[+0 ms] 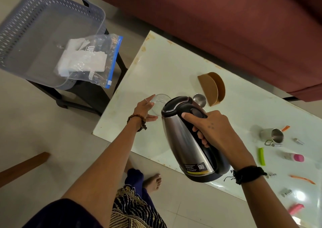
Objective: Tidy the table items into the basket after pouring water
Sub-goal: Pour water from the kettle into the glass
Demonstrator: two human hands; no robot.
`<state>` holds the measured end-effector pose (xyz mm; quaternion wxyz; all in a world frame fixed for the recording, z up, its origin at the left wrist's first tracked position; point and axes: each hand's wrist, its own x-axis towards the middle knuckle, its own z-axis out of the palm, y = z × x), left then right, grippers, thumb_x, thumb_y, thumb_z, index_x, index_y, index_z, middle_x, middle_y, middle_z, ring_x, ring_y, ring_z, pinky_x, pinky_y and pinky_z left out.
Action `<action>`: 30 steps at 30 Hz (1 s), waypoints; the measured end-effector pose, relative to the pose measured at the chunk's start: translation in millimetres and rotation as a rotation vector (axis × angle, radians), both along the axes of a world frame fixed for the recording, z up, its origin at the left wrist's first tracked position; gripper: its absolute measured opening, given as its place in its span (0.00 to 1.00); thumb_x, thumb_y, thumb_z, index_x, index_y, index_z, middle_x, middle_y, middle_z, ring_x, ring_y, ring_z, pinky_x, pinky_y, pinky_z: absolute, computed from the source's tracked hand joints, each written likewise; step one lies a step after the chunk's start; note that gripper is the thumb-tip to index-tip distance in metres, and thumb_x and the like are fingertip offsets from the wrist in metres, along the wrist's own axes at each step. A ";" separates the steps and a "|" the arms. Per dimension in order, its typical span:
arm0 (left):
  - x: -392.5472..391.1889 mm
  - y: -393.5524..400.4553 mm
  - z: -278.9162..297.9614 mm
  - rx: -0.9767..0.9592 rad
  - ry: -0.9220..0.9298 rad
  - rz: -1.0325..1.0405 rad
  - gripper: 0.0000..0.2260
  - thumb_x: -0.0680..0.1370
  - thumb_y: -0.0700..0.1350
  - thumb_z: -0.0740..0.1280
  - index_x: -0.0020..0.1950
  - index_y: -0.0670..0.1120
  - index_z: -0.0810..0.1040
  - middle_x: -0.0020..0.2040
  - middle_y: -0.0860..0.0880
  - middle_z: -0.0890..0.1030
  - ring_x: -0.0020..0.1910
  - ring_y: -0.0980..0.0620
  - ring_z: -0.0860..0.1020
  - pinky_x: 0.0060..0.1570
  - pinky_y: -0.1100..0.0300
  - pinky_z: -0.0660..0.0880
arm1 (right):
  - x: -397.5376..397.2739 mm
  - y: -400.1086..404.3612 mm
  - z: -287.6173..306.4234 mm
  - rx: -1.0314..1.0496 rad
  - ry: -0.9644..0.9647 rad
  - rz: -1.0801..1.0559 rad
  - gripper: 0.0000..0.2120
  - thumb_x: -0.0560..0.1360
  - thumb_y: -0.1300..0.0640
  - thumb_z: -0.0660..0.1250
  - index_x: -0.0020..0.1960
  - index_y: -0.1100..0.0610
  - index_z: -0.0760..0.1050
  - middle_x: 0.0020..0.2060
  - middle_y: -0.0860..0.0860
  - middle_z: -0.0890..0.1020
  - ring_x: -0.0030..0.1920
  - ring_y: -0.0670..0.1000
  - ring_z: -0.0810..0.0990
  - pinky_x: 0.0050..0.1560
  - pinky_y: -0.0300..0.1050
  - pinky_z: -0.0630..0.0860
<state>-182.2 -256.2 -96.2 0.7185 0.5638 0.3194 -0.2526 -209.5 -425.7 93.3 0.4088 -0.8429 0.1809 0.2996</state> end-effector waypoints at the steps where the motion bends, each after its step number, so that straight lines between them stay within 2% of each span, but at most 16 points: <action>1: 0.3 0.2 0.3 0.002 0.000 0.002 0.17 0.78 0.43 0.60 0.67 0.53 0.70 0.69 0.45 0.68 0.38 0.44 0.80 0.29 0.64 0.80 | -1.2 -0.3 1.1 -0.003 -0.001 0.000 0.17 0.71 0.49 0.71 0.30 0.57 0.72 0.15 0.46 0.71 0.15 0.43 0.67 0.18 0.31 0.67; 4: 0.7 -0.3 -0.2 0.006 0.002 0.005 0.17 0.78 0.42 0.60 0.66 0.53 0.70 0.69 0.45 0.68 0.38 0.45 0.80 0.29 0.63 0.80 | -4.5 -2.8 3.3 -0.024 -0.010 0.003 0.16 0.72 0.47 0.70 0.31 0.56 0.73 0.14 0.46 0.71 0.15 0.42 0.68 0.19 0.30 0.68; 14: 6.3 -0.5 0.5 -0.040 0.099 0.070 0.16 0.78 0.39 0.61 0.64 0.52 0.73 0.70 0.43 0.67 0.39 0.41 0.79 0.30 0.59 0.81 | -6.5 -2.8 14.9 -0.039 0.008 0.000 0.18 0.71 0.45 0.69 0.30 0.57 0.73 0.15 0.45 0.72 0.15 0.42 0.69 0.19 0.31 0.68; 18: 6.4 -2.4 3.4 -0.031 0.107 0.083 0.16 0.78 0.39 0.60 0.64 0.52 0.73 0.69 0.43 0.68 0.36 0.42 0.79 0.26 0.60 0.80 | -7.2 -2.0 21.7 -0.022 0.026 -0.025 0.18 0.71 0.45 0.69 0.29 0.57 0.74 0.15 0.46 0.72 0.16 0.43 0.69 0.19 0.32 0.69; 22: 6.5 -4.0 7.7 -0.012 0.110 0.067 0.16 0.78 0.39 0.60 0.65 0.52 0.72 0.71 0.44 0.66 0.42 0.37 0.78 0.26 0.60 0.80 | -7.9 -2.2 27.3 -0.026 0.028 -0.031 0.19 0.70 0.44 0.70 0.29 0.58 0.74 0.15 0.47 0.72 0.16 0.45 0.69 0.20 0.33 0.70; 25: 7.4 -4.6 10.7 0.001 0.122 0.058 0.17 0.78 0.38 0.60 0.65 0.51 0.71 0.71 0.44 0.66 0.51 0.33 0.77 0.35 0.56 0.82 | -7.8 -2.4 30.3 -0.046 0.032 -0.025 0.20 0.69 0.43 0.69 0.29 0.58 0.75 0.16 0.47 0.72 0.17 0.45 0.70 0.21 0.35 0.71; 27: 7.6 -4.8 12.3 0.003 0.132 0.048 0.17 0.79 0.38 0.59 0.66 0.51 0.71 0.71 0.44 0.65 0.53 0.33 0.77 0.41 0.53 0.79 | -7.5 -2.4 31.9 -0.050 0.034 -0.022 0.20 0.69 0.43 0.69 0.29 0.58 0.75 0.15 0.47 0.72 0.17 0.45 0.69 0.21 0.35 0.70; 28: 7.6 -4.9 13.0 0.005 0.135 0.044 0.17 0.79 0.38 0.59 0.66 0.51 0.71 0.71 0.43 0.65 0.54 0.33 0.77 0.42 0.53 0.78 | -7.4 -2.3 32.7 -0.048 0.037 -0.023 0.20 0.69 0.43 0.69 0.29 0.57 0.74 0.15 0.47 0.72 0.17 0.45 0.69 0.21 0.35 0.70; 30: 7.4 -5.4 14.5 0.017 0.138 0.042 0.17 0.79 0.38 0.59 0.66 0.51 0.71 0.71 0.43 0.65 0.54 0.33 0.77 0.38 0.54 0.79 | -7.6 -2.1 34.4 -0.038 0.040 -0.030 0.20 0.69 0.43 0.70 0.29 0.57 0.74 0.15 0.47 0.72 0.17 0.45 0.69 0.20 0.34 0.69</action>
